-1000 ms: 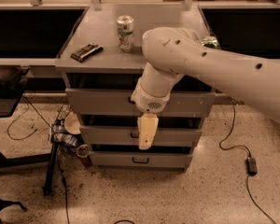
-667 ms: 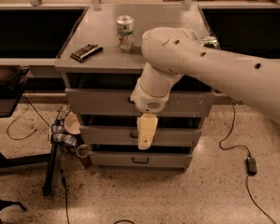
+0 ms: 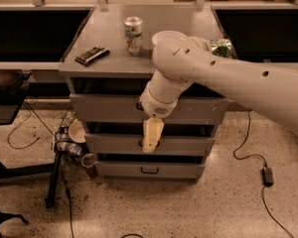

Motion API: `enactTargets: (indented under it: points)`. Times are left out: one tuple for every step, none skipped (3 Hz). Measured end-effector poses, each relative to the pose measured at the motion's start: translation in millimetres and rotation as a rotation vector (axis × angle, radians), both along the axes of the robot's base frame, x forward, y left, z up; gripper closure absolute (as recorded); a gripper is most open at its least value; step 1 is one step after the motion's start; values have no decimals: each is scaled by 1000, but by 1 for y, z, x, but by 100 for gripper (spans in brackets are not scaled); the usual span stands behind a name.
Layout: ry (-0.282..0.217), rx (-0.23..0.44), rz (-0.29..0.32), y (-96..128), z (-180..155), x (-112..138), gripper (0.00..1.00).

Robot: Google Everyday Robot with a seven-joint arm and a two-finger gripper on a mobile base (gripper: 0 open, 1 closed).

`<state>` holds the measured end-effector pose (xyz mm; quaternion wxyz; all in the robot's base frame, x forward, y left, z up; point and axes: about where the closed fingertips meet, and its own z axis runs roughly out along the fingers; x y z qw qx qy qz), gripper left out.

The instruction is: Open top drawer

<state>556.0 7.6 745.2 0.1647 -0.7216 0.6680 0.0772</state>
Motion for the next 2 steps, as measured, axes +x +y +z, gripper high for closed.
enactTargets:
  points:
    - [0,-30,-16,11,-16,35,0]
    - [36,-81,-34,10,-35,64,0]
